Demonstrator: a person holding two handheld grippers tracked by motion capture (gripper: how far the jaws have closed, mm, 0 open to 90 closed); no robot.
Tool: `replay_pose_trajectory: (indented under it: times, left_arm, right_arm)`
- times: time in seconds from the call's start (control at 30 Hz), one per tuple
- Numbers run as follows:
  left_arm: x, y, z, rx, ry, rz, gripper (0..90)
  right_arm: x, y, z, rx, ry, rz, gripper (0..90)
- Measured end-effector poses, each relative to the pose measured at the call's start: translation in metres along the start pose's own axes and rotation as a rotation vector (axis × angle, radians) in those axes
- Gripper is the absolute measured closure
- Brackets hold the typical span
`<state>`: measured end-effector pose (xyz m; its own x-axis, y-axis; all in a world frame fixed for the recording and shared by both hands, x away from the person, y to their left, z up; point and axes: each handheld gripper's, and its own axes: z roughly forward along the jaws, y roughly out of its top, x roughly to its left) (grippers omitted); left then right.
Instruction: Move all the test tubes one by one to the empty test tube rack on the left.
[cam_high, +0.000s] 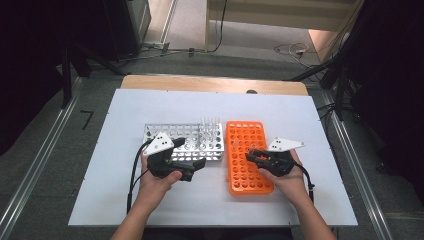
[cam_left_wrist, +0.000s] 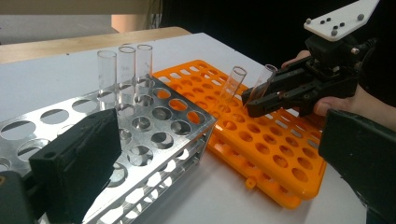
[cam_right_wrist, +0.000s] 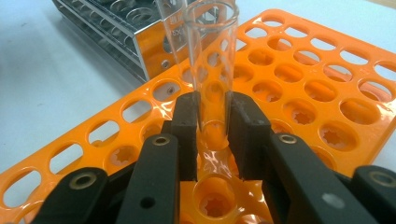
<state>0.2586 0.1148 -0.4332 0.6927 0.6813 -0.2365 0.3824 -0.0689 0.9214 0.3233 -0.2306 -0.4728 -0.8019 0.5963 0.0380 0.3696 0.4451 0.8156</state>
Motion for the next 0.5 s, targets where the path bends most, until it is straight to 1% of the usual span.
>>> replay_pose_trajectory:
  times: [0.17, 0.2, 0.3, 0.4, 0.5]
  left_arm:
    - [-0.002, 0.001, 0.000, -0.001, -0.003, 0.004, 0.0]
    - [-0.002, 0.001, 0.000, -0.002, -0.003, 0.004, 0.0]
    - [-0.002, 0.002, 0.000, -0.002, -0.003, 0.006, 0.0]
    - [-0.002, 0.002, 0.000, -0.003, -0.006, 0.007, 0.0]
    - [-0.003, 0.002, -0.001, -0.004, -0.006, 0.008, 0.0]
  right_arm:
    - [-0.002, 0.000, -0.001, -0.003, -0.014, 0.029, 73.7]
    - [-0.003, 0.000, -0.002, -0.008, -0.007, 0.037, 73.8]
    - [-0.003, 0.001, -0.003, -0.016, -0.004, 0.040, 73.9]
    - [-0.003, 0.005, -0.008, -0.033, -0.008, 0.043, 74.1]
    - [-0.003, 0.009, -0.013, -0.049, 0.000, 0.043, 74.1]
